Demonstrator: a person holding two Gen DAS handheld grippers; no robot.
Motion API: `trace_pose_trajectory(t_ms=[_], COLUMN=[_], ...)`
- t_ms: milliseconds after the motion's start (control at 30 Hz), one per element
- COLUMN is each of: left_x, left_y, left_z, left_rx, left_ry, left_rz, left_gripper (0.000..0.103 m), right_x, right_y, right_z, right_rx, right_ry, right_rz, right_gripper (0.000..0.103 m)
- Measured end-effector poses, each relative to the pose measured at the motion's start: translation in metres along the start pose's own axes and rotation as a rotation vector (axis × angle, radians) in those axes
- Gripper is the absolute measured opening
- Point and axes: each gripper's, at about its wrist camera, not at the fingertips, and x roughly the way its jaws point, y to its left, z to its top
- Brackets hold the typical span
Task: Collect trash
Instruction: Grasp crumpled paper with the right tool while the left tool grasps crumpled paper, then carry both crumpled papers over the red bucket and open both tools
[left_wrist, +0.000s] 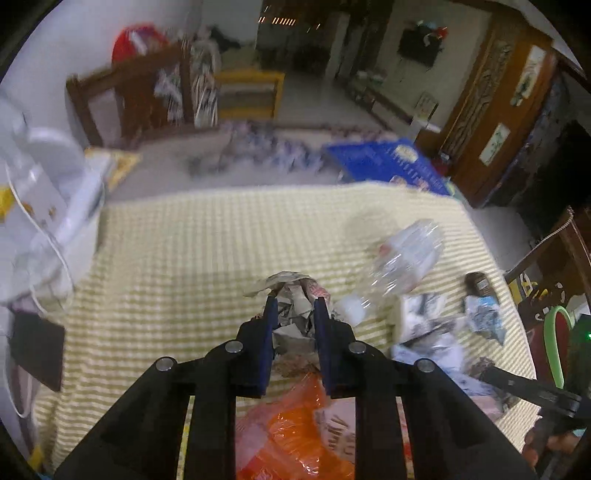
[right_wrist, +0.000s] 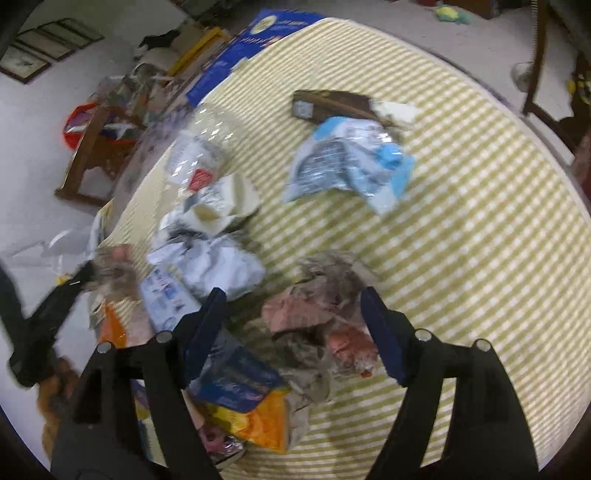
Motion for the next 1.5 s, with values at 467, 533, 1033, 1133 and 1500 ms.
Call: trace_pose_trajectory(t_ms=[467,533,1033,1133,1500], left_x=[-0.083,-0.091,-0.100,-0.099,-0.086], left_y=[-0.078,-0.091,-0.201,-0.225,-0.314], left_z=[-0.013,-0.018,-0.034,-0.037,-0.041], left_rx=[0.126,0.142,0.245,0.263,0.306], left_ry=[-0.145,-0.150,-0.153,-0.145,-0.114], left_rz=[-0.153,-0.178,-0.293,-0.314,-0.348], left_gripper=[0.018,0.018,0.018,0.018,0.018], right_x=[-0.003,-0.020,-0.175,-0.189,-0.221], right_y=[0.009,0.009,-0.048,-0.068,-0.151], right_z=[-0.010,-0.012,-0.005,0.002,0.027], right_rx=[-0.135,-0.138,-0.213,-0.206,-0.157], right_ry=[0.026,-0.016,-0.400,-0.423,-0.445], right_rz=[0.029,0.050,-0.048,-0.066,-0.111], right_gripper=[0.035,0.034,0.035,0.035,0.036])
